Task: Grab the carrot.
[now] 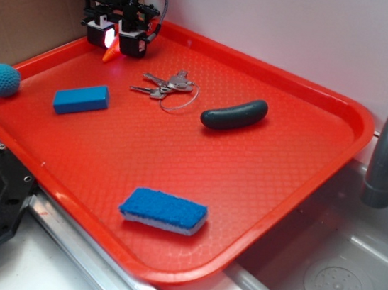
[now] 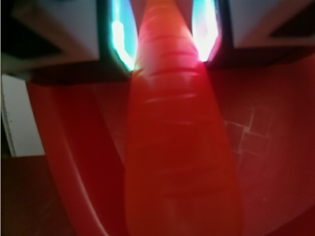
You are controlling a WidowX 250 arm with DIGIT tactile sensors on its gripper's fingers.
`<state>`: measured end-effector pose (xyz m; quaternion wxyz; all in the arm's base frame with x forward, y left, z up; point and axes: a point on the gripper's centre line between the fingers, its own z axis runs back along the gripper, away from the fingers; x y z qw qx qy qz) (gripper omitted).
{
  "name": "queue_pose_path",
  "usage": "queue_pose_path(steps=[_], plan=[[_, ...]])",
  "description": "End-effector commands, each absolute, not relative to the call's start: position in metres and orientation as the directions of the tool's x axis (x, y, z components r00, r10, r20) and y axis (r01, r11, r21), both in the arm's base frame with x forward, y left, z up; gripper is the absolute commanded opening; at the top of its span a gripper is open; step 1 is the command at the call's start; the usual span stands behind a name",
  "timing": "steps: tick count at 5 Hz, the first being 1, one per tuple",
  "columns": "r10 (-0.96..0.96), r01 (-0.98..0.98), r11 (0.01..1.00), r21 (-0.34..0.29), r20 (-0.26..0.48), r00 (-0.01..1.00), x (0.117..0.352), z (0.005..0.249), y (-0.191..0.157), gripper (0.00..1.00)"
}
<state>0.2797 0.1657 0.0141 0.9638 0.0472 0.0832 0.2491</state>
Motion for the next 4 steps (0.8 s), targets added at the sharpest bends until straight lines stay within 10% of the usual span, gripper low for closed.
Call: queue_pose_path(steps=[1, 4], plan=[[0.499, -0.486, 0.864, 0.129, -0.088, 0.862, 0.272, 0.037, 0.174, 0.00], [0.529, -0.531, 0.847, 0.006, 0.081, 0.845, 0.240, 0.186, 0.094, 0.00]])
